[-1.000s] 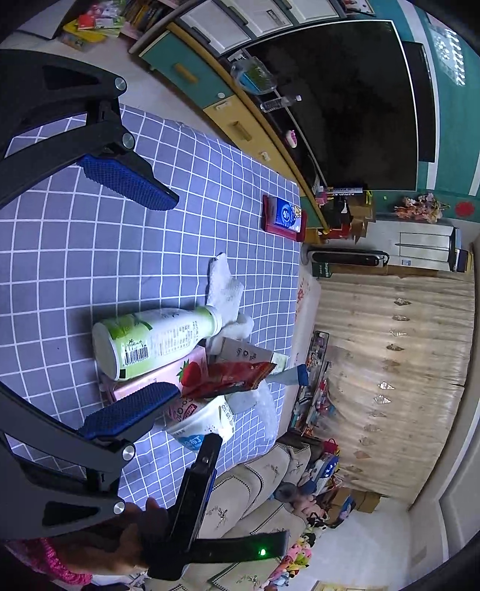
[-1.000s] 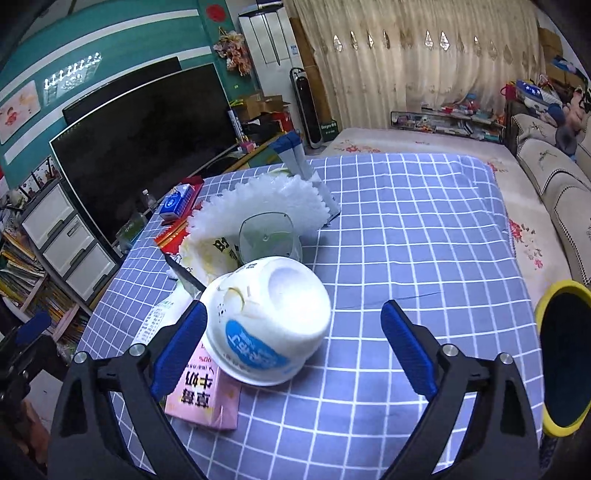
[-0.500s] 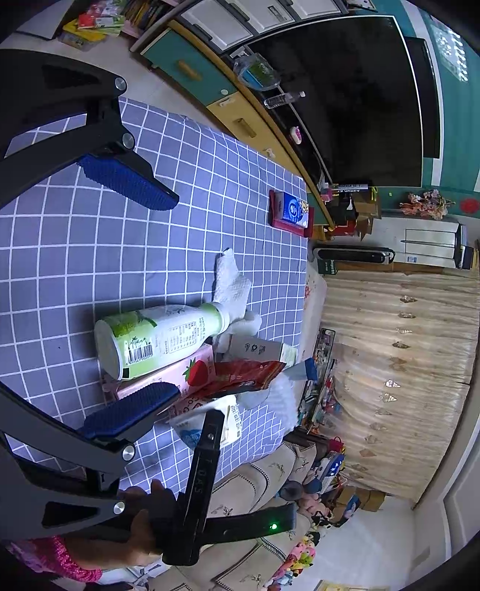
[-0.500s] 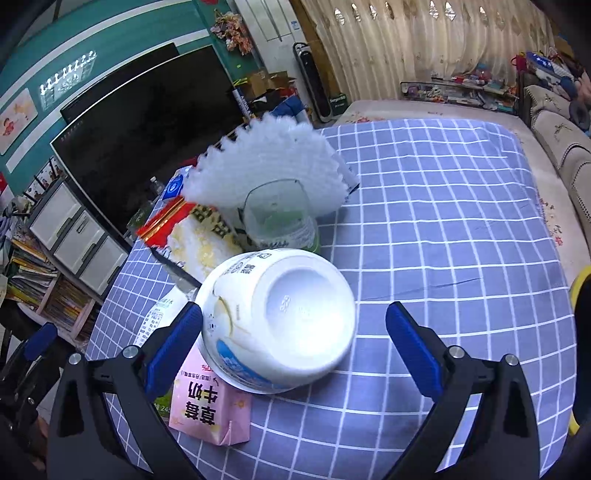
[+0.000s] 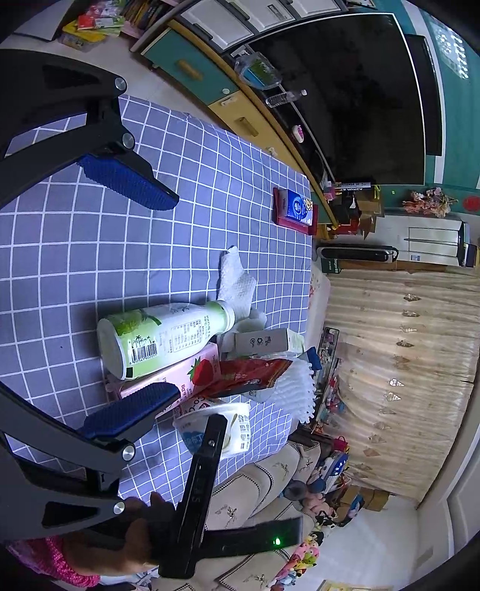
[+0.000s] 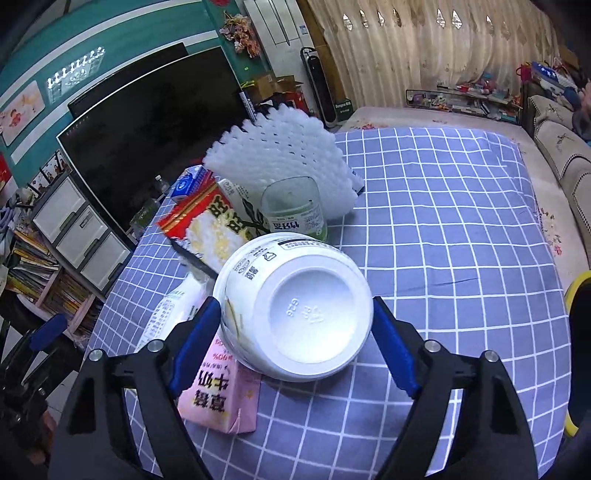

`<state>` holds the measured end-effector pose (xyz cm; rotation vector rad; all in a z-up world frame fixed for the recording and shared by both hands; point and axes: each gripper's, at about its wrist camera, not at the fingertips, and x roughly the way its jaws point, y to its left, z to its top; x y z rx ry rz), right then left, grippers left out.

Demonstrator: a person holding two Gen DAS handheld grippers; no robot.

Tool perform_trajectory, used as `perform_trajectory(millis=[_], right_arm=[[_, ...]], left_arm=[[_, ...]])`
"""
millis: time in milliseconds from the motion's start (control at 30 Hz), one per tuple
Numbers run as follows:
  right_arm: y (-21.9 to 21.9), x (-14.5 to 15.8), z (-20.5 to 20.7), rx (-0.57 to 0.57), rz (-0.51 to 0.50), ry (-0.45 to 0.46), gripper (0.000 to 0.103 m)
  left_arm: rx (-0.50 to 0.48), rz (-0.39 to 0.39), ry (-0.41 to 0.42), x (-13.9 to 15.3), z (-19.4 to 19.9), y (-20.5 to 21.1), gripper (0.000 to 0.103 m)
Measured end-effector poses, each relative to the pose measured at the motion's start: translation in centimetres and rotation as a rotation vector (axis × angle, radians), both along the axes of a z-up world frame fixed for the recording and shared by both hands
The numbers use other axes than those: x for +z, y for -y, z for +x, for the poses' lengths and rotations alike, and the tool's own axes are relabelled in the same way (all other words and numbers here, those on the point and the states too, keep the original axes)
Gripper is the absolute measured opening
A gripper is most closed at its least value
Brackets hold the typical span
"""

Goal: Collect trash
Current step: 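Carry the white yogurt cup to the yellow bin and release it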

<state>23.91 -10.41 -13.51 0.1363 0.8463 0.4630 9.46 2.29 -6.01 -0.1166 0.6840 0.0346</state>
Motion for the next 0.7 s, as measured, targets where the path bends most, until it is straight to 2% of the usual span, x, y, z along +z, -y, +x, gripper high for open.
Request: perform_trajectory(millis=[267, 400, 567, 700], right_arm=[[1.6, 1.7, -3.1, 0.031, 0.017, 0.029, 0.077], [3.7, 2.7, -4.7, 0.002, 0.022, 0.054, 0.078], [8.7, 3.1, -5.8, -0.116, 0.004, 0.076, 0.077], [14.7, 2.1, -5.8, -0.285, -0.026, 0.067, 0.078]], left_arm=[[-0.013, 0.002, -0.010, -0.3, 0.2, 0.5, 0.093], [-0.026, 0.003, -0.016, -0.6, 0.5, 1.0, 0.093], [-0.048, 0.006, -0.028, -1.0, 0.9, 1.9, 0.093], [-0.062, 0.017, -0.031, -1.2, 1.0, 2.8, 0.093]])
